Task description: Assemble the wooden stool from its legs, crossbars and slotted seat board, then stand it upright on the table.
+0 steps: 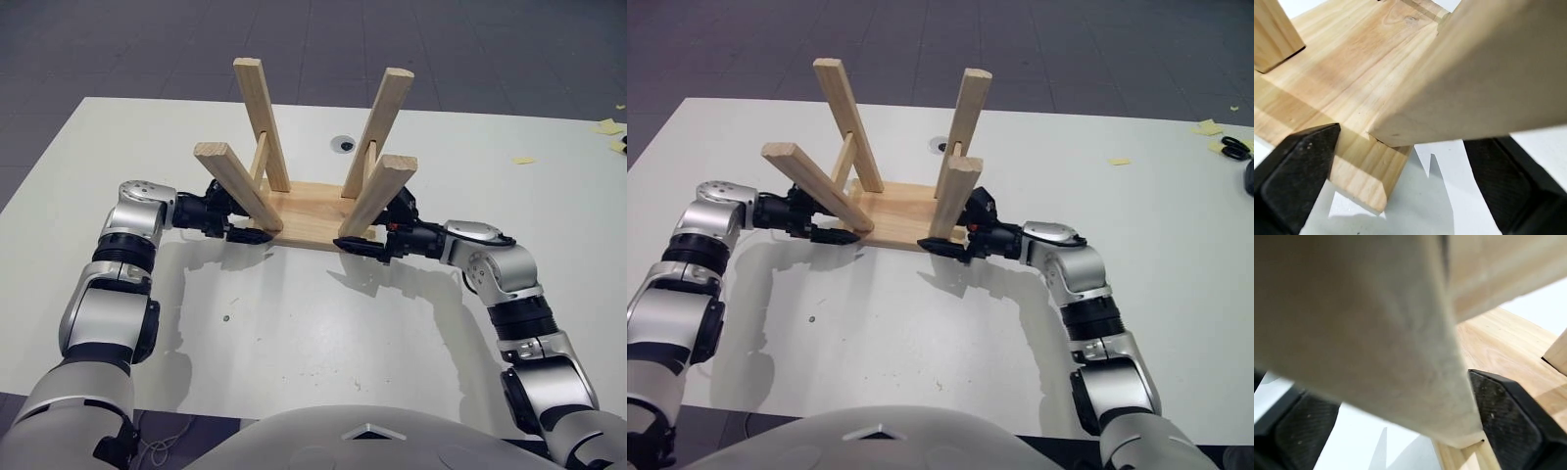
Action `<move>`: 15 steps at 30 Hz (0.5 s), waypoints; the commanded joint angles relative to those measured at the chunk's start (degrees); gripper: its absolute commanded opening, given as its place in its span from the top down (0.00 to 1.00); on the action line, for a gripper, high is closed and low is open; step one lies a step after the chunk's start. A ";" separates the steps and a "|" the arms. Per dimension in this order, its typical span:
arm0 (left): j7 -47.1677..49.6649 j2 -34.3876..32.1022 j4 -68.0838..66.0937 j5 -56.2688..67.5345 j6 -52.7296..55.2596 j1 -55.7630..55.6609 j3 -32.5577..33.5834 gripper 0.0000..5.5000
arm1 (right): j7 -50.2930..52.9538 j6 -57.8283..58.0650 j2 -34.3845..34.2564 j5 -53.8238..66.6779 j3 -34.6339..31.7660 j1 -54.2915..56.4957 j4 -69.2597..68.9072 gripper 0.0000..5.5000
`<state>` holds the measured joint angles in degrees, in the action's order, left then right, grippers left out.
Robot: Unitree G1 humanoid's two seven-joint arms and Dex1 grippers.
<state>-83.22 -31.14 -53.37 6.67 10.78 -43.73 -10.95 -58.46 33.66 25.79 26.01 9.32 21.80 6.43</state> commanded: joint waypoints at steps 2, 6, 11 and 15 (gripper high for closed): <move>-1.46 -0.22 2.31 -1.35 -0.09 1.62 -0.63 0.41 | -1.02 -1.07 1.37 -1.65 -0.42 1.30 2.87 0.38; -1.19 0.14 3.26 -1.70 0.08 2.10 -0.55 0.52 | -1.27 -1.09 1.31 -2.00 -0.26 0.68 2.92 0.49; -0.16 0.61 4.45 -1.54 0.12 3.03 -0.12 0.67 | -1.49 -0.69 1.42 -2.11 -0.31 0.25 2.57 0.63; 0.25 1.24 7.48 0.54 2.92 4.46 1.28 0.73 | -2.21 0.39 1.93 -1.59 -0.26 -0.46 1.40 0.66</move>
<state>-82.84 -30.73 -48.44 6.11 11.06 -40.73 -10.07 -59.67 32.26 27.27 23.79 9.02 22.16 8.84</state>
